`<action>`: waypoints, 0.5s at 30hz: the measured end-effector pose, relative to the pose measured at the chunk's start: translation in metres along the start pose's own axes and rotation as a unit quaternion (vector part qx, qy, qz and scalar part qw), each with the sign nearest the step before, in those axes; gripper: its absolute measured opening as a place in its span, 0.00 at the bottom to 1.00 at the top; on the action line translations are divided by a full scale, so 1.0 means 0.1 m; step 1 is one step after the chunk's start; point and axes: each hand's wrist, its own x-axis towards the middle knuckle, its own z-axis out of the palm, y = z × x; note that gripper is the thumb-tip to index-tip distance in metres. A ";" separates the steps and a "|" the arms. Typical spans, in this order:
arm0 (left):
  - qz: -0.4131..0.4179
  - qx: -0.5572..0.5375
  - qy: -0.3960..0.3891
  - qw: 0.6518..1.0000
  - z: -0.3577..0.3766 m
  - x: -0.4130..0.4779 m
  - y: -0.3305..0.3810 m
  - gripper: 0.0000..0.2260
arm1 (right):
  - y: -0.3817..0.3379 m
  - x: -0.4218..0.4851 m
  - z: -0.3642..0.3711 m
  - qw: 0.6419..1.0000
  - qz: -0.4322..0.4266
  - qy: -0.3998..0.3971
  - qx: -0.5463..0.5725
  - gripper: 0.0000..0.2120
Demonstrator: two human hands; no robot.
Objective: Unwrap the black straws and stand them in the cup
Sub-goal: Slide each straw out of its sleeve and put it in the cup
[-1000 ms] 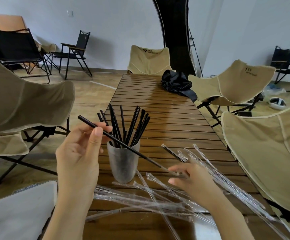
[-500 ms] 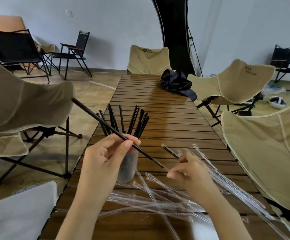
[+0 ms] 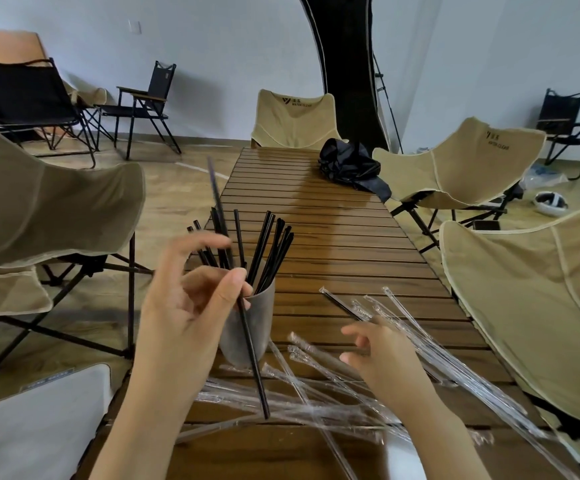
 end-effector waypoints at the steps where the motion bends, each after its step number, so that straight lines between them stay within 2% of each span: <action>1: 0.005 0.027 -0.035 0.999 0.01 0.00 0.01 0.10 | 0.00 0.01 0.00 1.000 -0.007 0.001 0.002 0.20; 5: -0.026 0.020 -0.124 0.992 0.05 -0.04 0.04 0.09 | -0.08 0.02 -0.06 0.996 -0.075 0.034 0.044 0.28; 8: -0.061 0.000 -0.169 0.984 0.07 -0.07 0.05 0.08 | -0.20 0.01 -0.13 0.979 -0.147 0.099 0.104 0.33; 11: -0.056 0.017 -0.211 0.976 0.08 -0.08 0.02 0.14 | -0.36 -0.01 -0.17 0.956 -0.195 0.145 0.165 0.32; 13: -0.050 0.021 -0.206 0.977 0.09 -0.09 0.03 0.13 | -0.45 -0.02 -0.19 0.947 -0.217 0.148 0.183 0.31; 15: -0.046 0.022 -0.167 0.985 0.08 -0.08 0.04 0.08 | -0.49 -0.04 -0.20 0.948 -0.224 0.137 0.180 0.29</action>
